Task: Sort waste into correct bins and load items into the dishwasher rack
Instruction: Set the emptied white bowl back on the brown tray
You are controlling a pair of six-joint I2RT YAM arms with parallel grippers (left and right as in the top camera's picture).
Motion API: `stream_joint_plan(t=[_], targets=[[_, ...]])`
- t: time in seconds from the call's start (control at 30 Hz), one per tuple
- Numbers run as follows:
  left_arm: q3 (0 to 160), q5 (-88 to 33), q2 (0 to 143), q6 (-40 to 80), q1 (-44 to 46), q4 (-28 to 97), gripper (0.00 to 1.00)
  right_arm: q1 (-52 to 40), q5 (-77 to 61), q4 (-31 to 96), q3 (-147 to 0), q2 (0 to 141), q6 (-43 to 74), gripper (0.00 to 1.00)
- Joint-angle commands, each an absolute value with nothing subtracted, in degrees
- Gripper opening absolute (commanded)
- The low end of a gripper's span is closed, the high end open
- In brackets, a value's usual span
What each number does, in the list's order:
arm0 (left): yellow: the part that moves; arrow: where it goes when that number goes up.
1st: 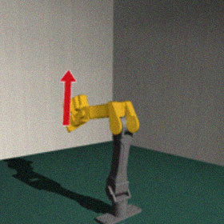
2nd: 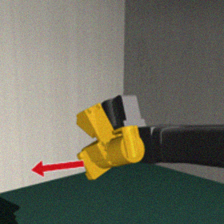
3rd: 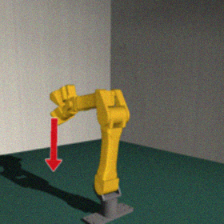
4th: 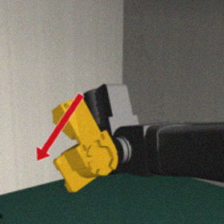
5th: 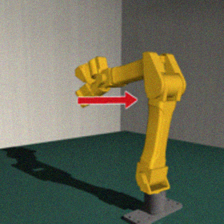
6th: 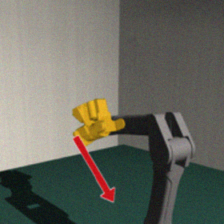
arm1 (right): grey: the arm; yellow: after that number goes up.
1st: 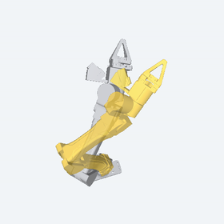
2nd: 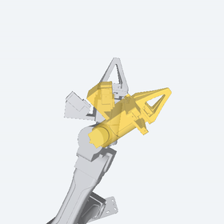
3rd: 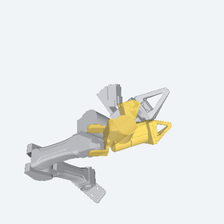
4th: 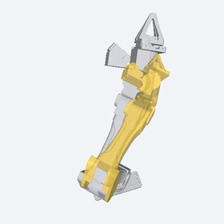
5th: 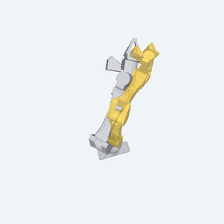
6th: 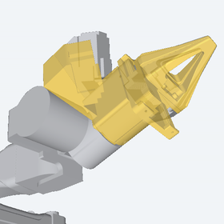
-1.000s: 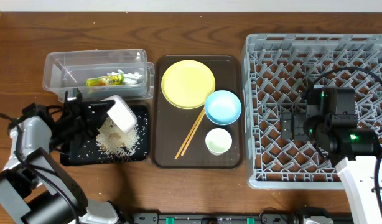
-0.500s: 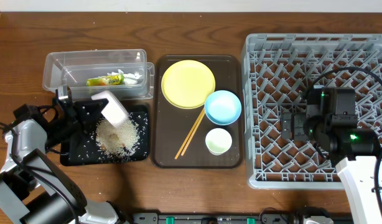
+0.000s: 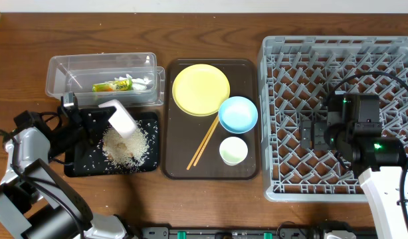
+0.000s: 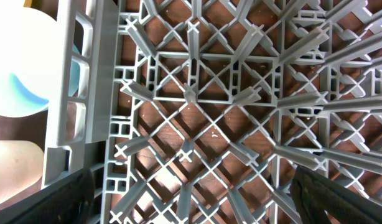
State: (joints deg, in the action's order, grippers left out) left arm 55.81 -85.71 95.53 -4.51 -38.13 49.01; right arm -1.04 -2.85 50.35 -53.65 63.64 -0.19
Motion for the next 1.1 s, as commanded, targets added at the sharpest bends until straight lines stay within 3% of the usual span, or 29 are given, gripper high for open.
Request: stream_joint_plan(t=[0.0, 0.13, 0.37, 0.53, 0.73, 1.07], targets=[[55.8, -85.2, 94.0, -5.6, -36.1, 49.2, 0.06, -1.3, -3.0, 50.5, -54.8, 63.7, 0.8, 0.99], [57.4, -75.5, 89.4, -4.6, -29.6, 49.1, 0.06, -1.3, -3.1, 50.5, -54.8, 63.7, 0.8, 0.99], [59.7, -51.0, 82.8, 0.1, -9.0, 44.7, 0.06, -1.3, -3.1, 50.4, -54.8, 63.7, 0.8, 0.99], [59.7, -35.5, 83.6, 0.5, 7.2, 41.6, 0.06, -1.3, -3.1, 50.4, -54.8, 63.7, 0.8, 0.99], [59.6, -17.8, 87.5, 3.0, 20.2, 40.3, 0.06, -1.3, -3.1, 50.4, -54.8, 63.7, 0.8, 0.99], [59.6, -15.8, 93.1, 4.2, 25.7, 38.7, 0.11, -1.3, -3.1, 50.6, -54.8, 63.7, 0.8, 0.99]])
